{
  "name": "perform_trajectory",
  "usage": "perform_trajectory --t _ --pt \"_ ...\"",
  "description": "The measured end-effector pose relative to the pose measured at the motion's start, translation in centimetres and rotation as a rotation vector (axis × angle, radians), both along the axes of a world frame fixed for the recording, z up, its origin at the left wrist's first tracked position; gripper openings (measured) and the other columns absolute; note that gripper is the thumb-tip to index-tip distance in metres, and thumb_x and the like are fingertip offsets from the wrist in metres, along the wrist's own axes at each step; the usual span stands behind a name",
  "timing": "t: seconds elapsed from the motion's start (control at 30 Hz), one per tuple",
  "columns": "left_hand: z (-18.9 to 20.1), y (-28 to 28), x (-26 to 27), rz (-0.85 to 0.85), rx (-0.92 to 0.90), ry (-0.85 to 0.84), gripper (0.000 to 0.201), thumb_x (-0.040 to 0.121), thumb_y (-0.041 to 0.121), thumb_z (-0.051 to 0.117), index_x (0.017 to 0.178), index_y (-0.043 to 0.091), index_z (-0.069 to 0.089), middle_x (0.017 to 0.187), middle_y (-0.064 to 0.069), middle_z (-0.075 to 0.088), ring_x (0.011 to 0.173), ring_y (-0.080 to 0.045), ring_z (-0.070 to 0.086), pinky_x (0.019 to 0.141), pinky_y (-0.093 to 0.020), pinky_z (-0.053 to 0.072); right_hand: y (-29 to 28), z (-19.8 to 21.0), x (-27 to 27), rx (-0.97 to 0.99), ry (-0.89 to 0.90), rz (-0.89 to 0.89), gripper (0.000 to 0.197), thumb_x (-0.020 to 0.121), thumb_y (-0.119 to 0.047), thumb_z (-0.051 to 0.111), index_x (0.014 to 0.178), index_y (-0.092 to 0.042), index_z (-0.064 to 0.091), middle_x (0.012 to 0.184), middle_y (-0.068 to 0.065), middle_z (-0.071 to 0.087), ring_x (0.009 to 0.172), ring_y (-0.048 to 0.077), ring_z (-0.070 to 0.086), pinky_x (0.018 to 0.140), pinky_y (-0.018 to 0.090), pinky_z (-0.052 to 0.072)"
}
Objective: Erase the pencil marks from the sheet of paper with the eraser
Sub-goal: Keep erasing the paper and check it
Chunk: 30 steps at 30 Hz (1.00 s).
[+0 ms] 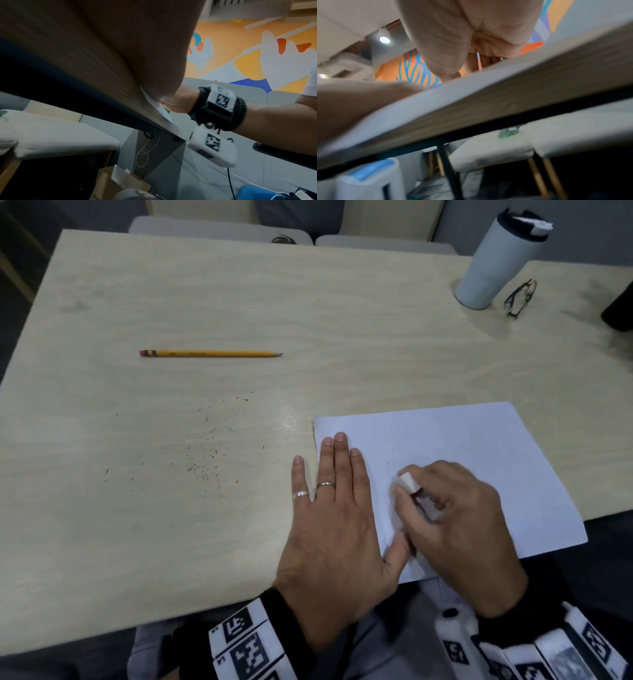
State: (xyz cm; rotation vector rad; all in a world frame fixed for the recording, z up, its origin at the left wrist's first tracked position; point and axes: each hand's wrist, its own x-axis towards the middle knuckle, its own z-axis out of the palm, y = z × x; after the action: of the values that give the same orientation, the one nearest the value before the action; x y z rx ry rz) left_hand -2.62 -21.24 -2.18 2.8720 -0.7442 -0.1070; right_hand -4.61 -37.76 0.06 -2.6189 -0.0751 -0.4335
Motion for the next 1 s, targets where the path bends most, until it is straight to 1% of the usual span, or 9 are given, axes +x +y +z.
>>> perform_trajectory --t 0.03,0.17,0.33,0.47,0.6,0.73,0.87,0.93,1.0 --pt "0.0 0.0 0.0 -0.003 0.001 -0.001 0.1 0.101 0.07 0.016 0.163 -0.007 0.004 0.17 -0.032 -0.008 0.161 -0.041 -0.01 0.123 -0.069 0.003 -0.2 -0.2 -0.1 0.019 0.003 0.003 0.013 0.095 -0.01 0.075 0.084 -0.015 0.072 0.071 -0.004 0.058 0.071 0.018 0.052 0.067 0.032 0.045" --pt "0.1 0.0 0.0 0.002 -0.002 0.007 0.1 0.102 0.071 0.016 0.163 -0.006 0.005 0.171 -0.031 -0.007 0.161 -0.04 -0.01 0.123 -0.069 0.003 -3.8 -0.1 1.4 0.038 -0.029 -0.128 0.017 0.092 -0.005 0.078 0.078 -0.013 0.07 0.068 0.003 0.058 0.067 0.025 0.053 0.064 0.045 0.05" --pt "0.3 0.0 -0.1 -0.001 0.007 -0.001 0.1 0.102 0.07 0.018 0.163 -0.008 0.005 0.17 -0.032 -0.007 0.161 -0.041 -0.008 0.124 -0.069 0.004 -0.6 -0.1 -0.3 0.092 0.032 -0.012 0.016 0.095 -0.012 0.074 0.08 -0.019 0.071 0.071 -0.004 0.059 0.072 0.017 0.054 0.067 0.034 0.046" --pt "0.4 0.0 0.0 -0.004 0.03 0.008 0.1 0.102 0.072 0.012 0.163 -0.006 0.0 0.17 -0.031 -0.012 0.16 -0.041 -0.013 0.123 -0.068 0.001 -4.1 0.1 1.1 0.061 -0.01 -0.133 0.021 0.092 -0.007 0.078 0.075 -0.013 0.069 0.066 -0.001 0.055 0.068 0.022 0.052 0.064 0.042 0.047" --pt "0.2 0.1 0.0 -0.005 0.026 -0.008 0.101 0.101 0.071 0.014 0.163 -0.008 0.003 0.17 -0.032 -0.008 0.161 -0.041 -0.009 0.123 -0.068 0.004 -0.3 -0.1 -0.5 0.062 0.016 -0.019 0.018 0.092 -0.007 0.077 0.079 -0.017 0.071 0.069 -0.006 0.057 0.071 0.015 0.052 0.069 0.034 0.046" --pt "0.2 0.0 -0.1 0.0 0.004 0.001 0.1 0.102 0.072 0.014 0.163 -0.006 0.004 0.171 -0.03 -0.007 0.161 -0.04 -0.008 0.124 -0.068 0.004 -4.5 0.2 0.7 0.065 0.007 -0.159 0.021 0.091 -0.007 0.078 0.074 -0.014 0.069 0.065 0.0 0.056 0.067 0.021 0.052 0.066 0.042 0.048" --pt "0.1 0.0 -0.1 -0.006 0.009 -0.006 0.1 0.101 0.071 0.014 0.163 -0.007 0.004 0.17 -0.031 -0.008 0.161 -0.041 -0.008 0.123 -0.068 0.004 -0.3 0.5 -0.7 0.092 0.055 -0.018 0.02 0.089 -0.005 0.079 0.076 -0.018 0.069 0.066 -0.005 0.053 0.069 0.017 0.052 0.066 0.034 0.044" --pt "0.0 0.1 -0.1 -0.007 0.011 -0.005 0.1 0.102 0.072 0.015 0.163 -0.007 0.004 0.17 -0.031 -0.008 0.161 -0.041 -0.009 0.124 -0.068 0.004 -1.6 0.1 -0.4 0.142 0.063 -0.042 0.021 0.089 -0.006 0.079 0.075 -0.018 0.07 0.065 -0.004 0.053 0.068 0.017 0.051 0.065 0.032 0.044" --pt "0.0 0.0 -0.2 -0.003 0.007 -0.001 0.1 0.102 0.072 0.015 0.163 -0.006 0.004 0.171 -0.03 -0.007 0.161 -0.04 -0.008 0.124 -0.068 0.004 -3.8 0.2 0.5 0.113 0.033 -0.123 0.022 0.091 -0.006 0.079 0.074 -0.016 0.069 0.064 -0.001 0.053 0.065 0.018 0.051 0.063 0.037 0.045"
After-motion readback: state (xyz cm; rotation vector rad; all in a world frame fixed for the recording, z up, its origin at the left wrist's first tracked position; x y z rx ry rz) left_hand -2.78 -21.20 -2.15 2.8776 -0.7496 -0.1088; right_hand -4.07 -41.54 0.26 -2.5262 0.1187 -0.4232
